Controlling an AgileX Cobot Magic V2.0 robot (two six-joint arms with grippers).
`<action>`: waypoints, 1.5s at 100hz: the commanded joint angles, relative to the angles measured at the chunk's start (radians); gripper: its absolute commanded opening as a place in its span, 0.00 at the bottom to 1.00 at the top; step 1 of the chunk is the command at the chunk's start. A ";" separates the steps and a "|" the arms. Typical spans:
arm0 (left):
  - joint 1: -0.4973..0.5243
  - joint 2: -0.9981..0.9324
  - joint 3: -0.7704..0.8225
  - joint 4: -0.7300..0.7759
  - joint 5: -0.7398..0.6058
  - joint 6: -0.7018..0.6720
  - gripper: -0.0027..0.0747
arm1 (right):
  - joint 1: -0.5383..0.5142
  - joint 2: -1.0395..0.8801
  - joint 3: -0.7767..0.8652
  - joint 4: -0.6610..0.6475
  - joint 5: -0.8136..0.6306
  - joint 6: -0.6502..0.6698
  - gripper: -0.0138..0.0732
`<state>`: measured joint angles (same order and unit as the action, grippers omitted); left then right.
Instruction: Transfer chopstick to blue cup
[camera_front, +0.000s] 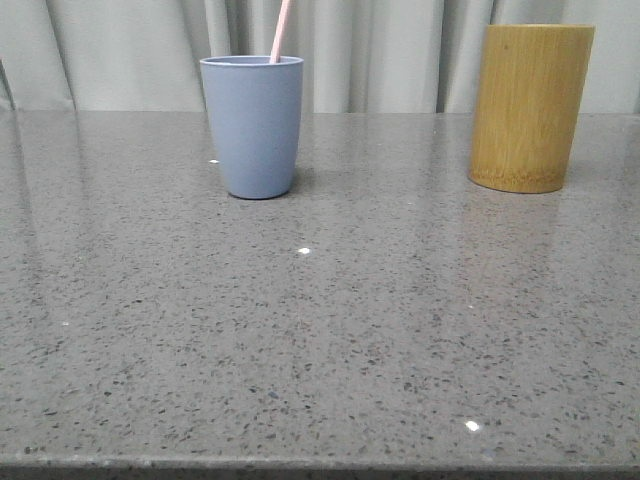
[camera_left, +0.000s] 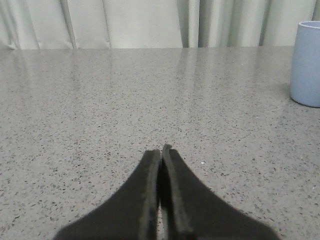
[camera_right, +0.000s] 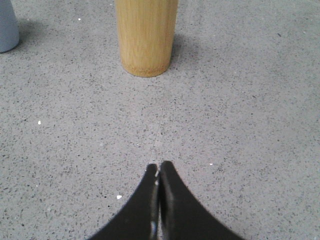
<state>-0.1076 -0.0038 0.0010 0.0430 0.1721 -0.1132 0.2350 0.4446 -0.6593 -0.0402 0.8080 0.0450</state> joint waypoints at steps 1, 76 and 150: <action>0.002 -0.035 0.011 0.000 -0.087 -0.004 0.01 | -0.006 -0.030 -0.007 -0.032 -0.076 -0.009 0.08; 0.002 -0.035 0.011 0.000 -0.088 -0.004 0.01 | -0.197 -0.471 0.572 0.010 -0.672 -0.004 0.08; 0.002 -0.035 0.011 0.000 -0.088 -0.004 0.01 | -0.197 -0.471 0.687 0.011 -0.821 -0.003 0.08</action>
<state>-0.1076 -0.0038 0.0010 0.0430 0.1675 -0.1132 0.0460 -0.0103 0.0273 -0.0295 0.0738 0.0450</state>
